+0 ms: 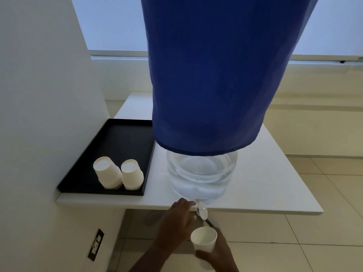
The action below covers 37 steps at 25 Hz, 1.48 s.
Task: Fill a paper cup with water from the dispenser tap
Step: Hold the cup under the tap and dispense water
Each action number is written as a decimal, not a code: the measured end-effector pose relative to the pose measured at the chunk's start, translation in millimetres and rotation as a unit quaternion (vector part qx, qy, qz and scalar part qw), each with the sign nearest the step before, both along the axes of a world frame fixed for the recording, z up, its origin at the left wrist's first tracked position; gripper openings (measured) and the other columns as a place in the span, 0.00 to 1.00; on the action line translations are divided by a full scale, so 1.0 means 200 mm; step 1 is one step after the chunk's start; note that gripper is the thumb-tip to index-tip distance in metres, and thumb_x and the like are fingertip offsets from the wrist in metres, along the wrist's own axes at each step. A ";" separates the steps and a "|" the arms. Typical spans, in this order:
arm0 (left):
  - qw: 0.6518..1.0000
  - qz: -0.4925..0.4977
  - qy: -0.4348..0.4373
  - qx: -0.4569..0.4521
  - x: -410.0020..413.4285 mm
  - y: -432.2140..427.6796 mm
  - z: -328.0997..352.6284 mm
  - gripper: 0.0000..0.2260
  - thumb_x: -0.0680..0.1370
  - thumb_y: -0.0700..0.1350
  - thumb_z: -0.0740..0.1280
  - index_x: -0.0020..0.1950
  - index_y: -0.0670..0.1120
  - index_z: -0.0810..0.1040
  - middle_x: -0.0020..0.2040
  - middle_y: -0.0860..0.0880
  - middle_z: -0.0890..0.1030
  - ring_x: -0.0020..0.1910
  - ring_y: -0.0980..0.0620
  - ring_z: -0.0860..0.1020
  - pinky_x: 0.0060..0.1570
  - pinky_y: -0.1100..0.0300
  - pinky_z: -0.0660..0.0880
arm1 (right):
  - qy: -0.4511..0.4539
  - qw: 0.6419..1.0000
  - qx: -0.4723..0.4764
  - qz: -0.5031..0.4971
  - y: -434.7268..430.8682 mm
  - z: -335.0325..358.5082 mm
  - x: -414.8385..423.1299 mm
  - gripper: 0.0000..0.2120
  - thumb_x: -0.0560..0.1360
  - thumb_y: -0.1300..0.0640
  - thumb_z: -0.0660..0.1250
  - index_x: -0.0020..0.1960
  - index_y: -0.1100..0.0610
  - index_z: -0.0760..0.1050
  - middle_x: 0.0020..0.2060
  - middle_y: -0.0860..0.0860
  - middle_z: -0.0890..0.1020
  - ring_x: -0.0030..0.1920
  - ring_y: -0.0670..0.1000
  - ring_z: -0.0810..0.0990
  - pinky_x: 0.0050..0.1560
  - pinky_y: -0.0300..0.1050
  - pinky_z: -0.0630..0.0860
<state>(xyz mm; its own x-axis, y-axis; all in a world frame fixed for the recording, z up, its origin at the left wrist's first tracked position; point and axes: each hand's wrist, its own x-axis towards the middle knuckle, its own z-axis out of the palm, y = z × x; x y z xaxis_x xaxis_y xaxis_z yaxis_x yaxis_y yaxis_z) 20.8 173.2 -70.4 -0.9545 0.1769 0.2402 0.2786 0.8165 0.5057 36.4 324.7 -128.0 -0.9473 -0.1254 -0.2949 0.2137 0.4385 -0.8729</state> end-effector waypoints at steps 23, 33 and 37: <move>0.990 -0.001 -0.106 -0.095 -0.27 0.14 0.04 0.13 0.80 0.47 0.60 0.52 0.38 0.77 0.53 0.42 0.82 0.52 0.48 0.80 0.50 0.64 0.74 | 0.145 0.988 0.020 -0.057 -0.08 -0.07 -0.20 0.28 0.61 0.59 0.76 0.47 0.44 0.59 0.46 0.56 0.79 0.40 0.49 0.78 0.32 0.29 0.71; 0.986 0.029 -0.134 -0.098 -0.29 0.17 0.08 0.07 0.76 0.36 0.62 0.47 0.37 0.79 0.51 0.42 0.84 0.51 0.47 0.81 0.43 0.64 0.70 | 0.141 0.988 0.014 -0.061 -0.09 -0.10 -0.18 0.28 0.61 0.60 0.75 0.45 0.37 0.61 0.47 0.55 0.79 0.44 0.52 0.78 0.36 0.34 0.70; 0.985 0.024 -0.136 -0.101 -0.29 0.18 0.09 0.07 0.76 0.36 0.63 0.49 0.37 0.80 0.51 0.41 0.84 0.51 0.47 0.82 0.49 0.61 0.75 | 0.160 0.985 0.012 -0.065 -0.10 -0.09 -0.17 0.29 0.60 0.60 0.76 0.45 0.37 0.61 0.45 0.55 0.79 0.43 0.53 0.79 0.36 0.34 0.71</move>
<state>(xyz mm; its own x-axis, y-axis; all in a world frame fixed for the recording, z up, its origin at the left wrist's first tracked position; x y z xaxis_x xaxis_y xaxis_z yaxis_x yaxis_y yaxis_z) -37.7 208.6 -52.6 -0.9872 0.1479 -0.0603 0.1140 0.9168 0.3827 2.2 305.7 -146.2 -0.9998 0.0064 0.0208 -0.0157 0.4476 -0.8941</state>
